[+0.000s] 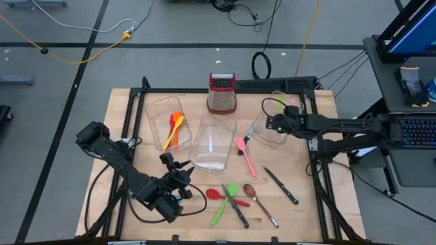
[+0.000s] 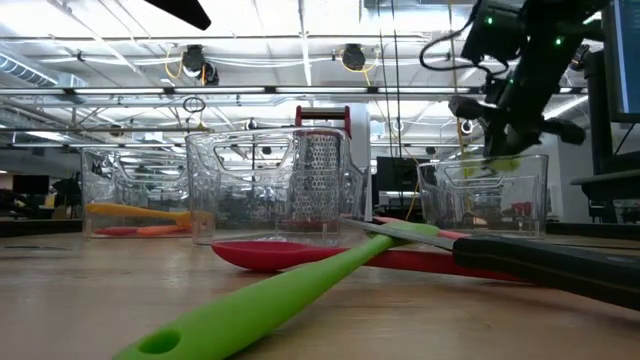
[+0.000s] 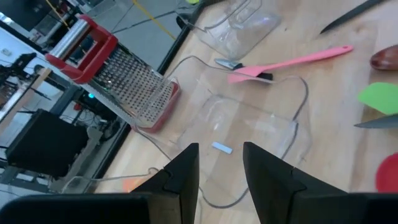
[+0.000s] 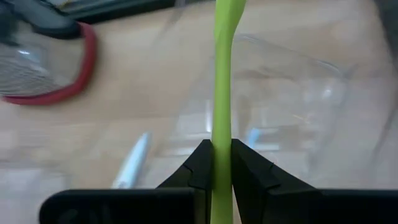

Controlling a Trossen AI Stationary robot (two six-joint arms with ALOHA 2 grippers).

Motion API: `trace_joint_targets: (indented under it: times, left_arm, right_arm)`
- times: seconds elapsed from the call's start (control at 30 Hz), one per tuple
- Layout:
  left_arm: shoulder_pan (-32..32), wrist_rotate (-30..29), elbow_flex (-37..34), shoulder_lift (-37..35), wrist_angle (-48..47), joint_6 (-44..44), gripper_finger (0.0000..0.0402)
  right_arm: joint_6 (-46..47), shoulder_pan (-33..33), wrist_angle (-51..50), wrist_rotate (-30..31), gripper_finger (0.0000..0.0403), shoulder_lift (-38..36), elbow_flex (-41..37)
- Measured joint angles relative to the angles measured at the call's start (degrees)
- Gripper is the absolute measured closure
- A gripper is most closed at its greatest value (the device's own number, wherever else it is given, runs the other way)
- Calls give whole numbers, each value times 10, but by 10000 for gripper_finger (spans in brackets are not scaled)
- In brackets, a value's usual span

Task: Pick & Place Kitchen Items
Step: Put the green serving spoon into the right transparent bin

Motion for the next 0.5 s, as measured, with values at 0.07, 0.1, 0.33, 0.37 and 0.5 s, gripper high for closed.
trace_joint_targets:
  times: [0.07, 0.1, 0.33, 0.37, 0.5]
  left_arm:
    - [0, 5, 0, 0, 0, 0, 273]
    - [0, 5, 0, 0, 0, 0, 273]
    - [0, 5, 0, 0, 2, 0, 273]
    - [0, 5, 0, 0, 2, 0, 273]
    - [0, 5, 0, 0, 4, 0, 273]
  right_arm:
    - [3, -5, -1, -11, 374, 0, -12]
    - [5, -6, -1, -14, 374, 0, -17]
    - [12, -6, 10, -25, 374, 0, -42]
    - [13, -6, 10, -25, 371, 0, -43]
    - [12, -6, 10, -29, 351, 0, -44]
